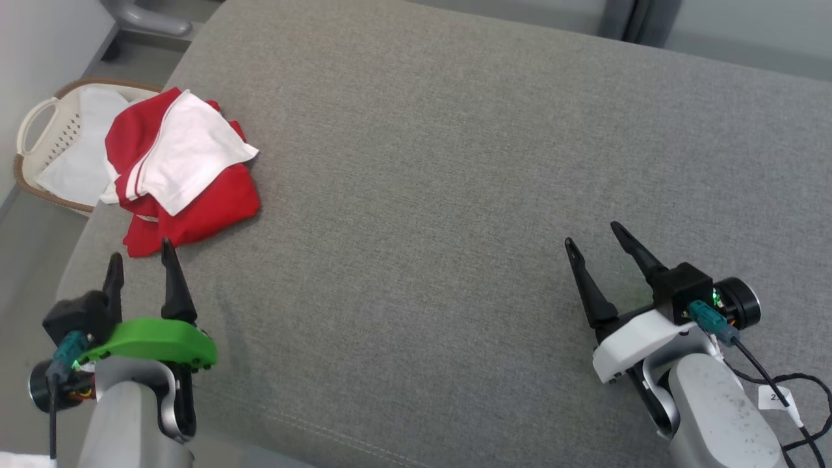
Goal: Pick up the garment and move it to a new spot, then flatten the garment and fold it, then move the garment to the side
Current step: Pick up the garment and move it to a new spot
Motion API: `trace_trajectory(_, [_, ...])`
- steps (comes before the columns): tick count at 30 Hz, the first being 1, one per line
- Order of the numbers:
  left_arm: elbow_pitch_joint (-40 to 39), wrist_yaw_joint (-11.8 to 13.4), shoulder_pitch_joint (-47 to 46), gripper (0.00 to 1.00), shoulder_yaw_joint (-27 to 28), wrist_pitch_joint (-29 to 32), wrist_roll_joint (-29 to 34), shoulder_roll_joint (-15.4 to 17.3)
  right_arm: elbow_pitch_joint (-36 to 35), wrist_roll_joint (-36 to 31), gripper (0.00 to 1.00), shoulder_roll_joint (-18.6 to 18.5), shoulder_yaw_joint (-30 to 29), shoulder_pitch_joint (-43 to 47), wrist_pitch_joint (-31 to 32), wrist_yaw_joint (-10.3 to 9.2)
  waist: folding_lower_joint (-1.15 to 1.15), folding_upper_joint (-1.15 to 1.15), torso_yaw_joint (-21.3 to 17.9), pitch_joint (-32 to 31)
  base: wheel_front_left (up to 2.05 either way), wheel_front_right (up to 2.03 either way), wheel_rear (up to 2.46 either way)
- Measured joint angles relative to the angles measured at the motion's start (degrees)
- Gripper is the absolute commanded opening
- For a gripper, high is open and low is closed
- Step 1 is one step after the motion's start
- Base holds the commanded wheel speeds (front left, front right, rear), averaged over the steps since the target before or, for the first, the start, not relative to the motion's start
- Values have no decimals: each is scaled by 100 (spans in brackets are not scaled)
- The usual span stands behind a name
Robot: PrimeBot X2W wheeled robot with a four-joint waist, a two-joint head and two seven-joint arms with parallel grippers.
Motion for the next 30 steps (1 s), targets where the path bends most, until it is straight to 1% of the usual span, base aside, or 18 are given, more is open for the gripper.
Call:
trace_trajectory(4, [590, -188, -694, 100, 116, 1, 134, 226, -73, -40, 100, -84, 67, -219, 0, 0, 0, 0, -132, 327, 0, 0, 0])
trace_trajectory(9, [1193, -305, -1378, 100, 97, 1, 240, 537, -127, -74, 100, -147, 88, -328, 0, 0, 0, 0, -310, 687, 0, 0, 0])
trace_trajectory(13, [1892, -337, -1761, 100, -90, 2, 413, 777, -136, -82, 100, -190, 81, -383, -1, 1, 0, 0, -470, 917, 0, 0, 0])
trace_trajectory(17, [2733, -341, -2019, 100, -79, 2, 441, 991, -145, -81, 100, -181, 73, -455, -8, 1, 0, 0, -678, 1034, 0, 0, 0])
trace_trajectory(21, [3276, -304, -2197, 100, -52, 2, 419, 1037, -137, -80, 100, -182, 54, -476, -9, 1, 0, 0, -851, 1088, 0, 0, 0])
trace_trajectory(22, [3333, -300, -2215, 2, -48, 1, 413, 1039, -135, -80, 100, -183, 47, -475, -9, 1, 0, 0, -878, 1092, 0, 0, 0])
trace_trajectory(23, [3379, -300, -2229, 0, -40, 2, 400, 1044, -131, -79, 100, -182, 42, -471, -9, 1, 0, 0, -905, 1090, 0, 0, 0])
trace_trajectory(26, [3419, -303, -2232, 0, -55, 2, 386, 1038, -99, -78, 100, -176, -2, -455, -9, 1, 0, 0, -938, 1037, 0, 0, 0])
trace_trajectory(30, [2861, -311, -2229, 0, -52, 2, 408, 1049, -75, -31, 100, -115, -105, -354, -8, 0, 0, 0, -944, 894, 0, 0, 0])
